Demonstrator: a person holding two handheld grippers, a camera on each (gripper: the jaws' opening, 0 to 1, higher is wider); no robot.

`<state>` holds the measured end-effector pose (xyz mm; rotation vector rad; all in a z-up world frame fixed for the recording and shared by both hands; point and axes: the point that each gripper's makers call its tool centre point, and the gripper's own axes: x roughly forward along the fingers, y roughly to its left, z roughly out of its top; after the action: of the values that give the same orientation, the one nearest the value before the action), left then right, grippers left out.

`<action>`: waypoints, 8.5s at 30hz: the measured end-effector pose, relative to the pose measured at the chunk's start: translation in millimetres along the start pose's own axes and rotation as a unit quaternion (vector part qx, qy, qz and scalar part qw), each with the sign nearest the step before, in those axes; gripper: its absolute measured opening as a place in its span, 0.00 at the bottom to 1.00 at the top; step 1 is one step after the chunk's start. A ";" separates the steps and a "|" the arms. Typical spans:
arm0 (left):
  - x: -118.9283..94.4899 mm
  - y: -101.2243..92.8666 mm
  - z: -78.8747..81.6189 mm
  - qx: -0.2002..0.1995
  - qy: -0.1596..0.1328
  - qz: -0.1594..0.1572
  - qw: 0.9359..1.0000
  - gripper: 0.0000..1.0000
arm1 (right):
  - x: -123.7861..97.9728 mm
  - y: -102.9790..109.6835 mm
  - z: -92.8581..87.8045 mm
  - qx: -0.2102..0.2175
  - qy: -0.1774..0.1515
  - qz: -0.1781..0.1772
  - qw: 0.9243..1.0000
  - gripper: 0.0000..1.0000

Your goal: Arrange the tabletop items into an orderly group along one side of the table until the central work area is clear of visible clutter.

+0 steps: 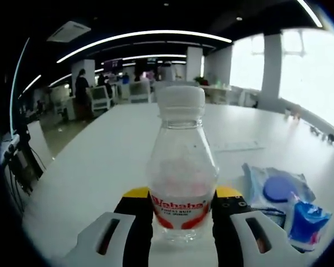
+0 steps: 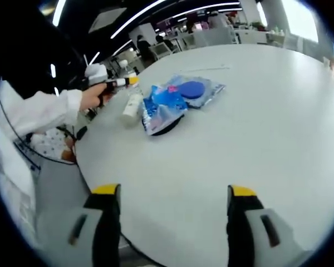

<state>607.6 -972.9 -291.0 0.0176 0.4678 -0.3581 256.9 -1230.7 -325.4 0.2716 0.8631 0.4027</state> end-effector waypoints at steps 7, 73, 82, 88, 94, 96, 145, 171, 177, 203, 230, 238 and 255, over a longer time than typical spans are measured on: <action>-6.8 -2.2 -3.1 -0.005 -0.001 0.004 1.000 0.37 | -0.8 1.3 -0.9 0.002 -0.003 0.000 1.000 0.77; -64.1 3.9 23.5 -0.098 -0.036 -0.026 0.994 0.96 | -4.4 24.4 -2.3 -0.015 -0.019 0.022 0.999 0.77; -82.2 2.2 28.7 -0.087 -0.042 -0.028 0.995 0.96 | -11.3 29.0 -4.7 -0.010 -0.031 0.021 0.999 0.77; -91.5 -3.6 26.1 -0.072 -0.034 -0.037 0.996 0.96 | -15.8 30.1 -5.3 -0.009 -0.039 0.021 0.999 0.77; -107.9 -8.0 25.0 -0.062 -0.031 -0.046 0.996 0.96 | -20.6 27.4 -9.1 0.000 -0.045 0.018 0.999 0.76; -114.3 -7.6 26.5 -0.061 -0.034 -0.046 0.997 0.96 | -22.1 26.6 -11.1 0.002 -0.046 0.017 0.999 0.77; -239.1 -73.3 -30.0 -0.042 -0.035 -0.136 0.989 0.94 | -30.2 27.4 -43.9 0.015 -0.038 0.021 0.999 0.75; -252.0 -76.8 -53.8 -0.031 -0.041 -0.152 0.987 0.94 | -13.5 33.5 -17.1 -0.021 -0.025 0.037 0.999 0.75; -251.4 -81.1 -60.8 -0.018 -0.035 -0.155 0.987 0.94 | -6.8 40.0 -9.4 -0.040 -0.018 0.045 0.998 0.75; -259.8 -70.0 -83.6 -0.047 -0.044 -0.137 0.988 0.95 | 45.2 76.1 53.0 -0.135 0.003 0.089 0.987 0.74; -256.9 -60.2 -102.8 -0.050 -0.041 -0.107 0.992 0.90 | 108.4 116.8 116.2 -0.205 0.018 0.141 0.968 0.71; -256.0 -70.7 -109.7 -0.036 -0.021 -0.119 0.992 0.89 | 129.6 133.1 141.5 -0.234 0.023 0.164 0.958 0.71; -252.7 -52.7 -119.6 -0.056 -0.005 -0.105 0.993 0.87 | 178.0 148.6 178.6 -0.377 0.089 0.202 0.900 0.68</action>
<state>327.1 -926.2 -282.2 -0.1438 0.4806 -0.5370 465.2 -1030.8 -277.0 -0.3204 0.7640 1.1288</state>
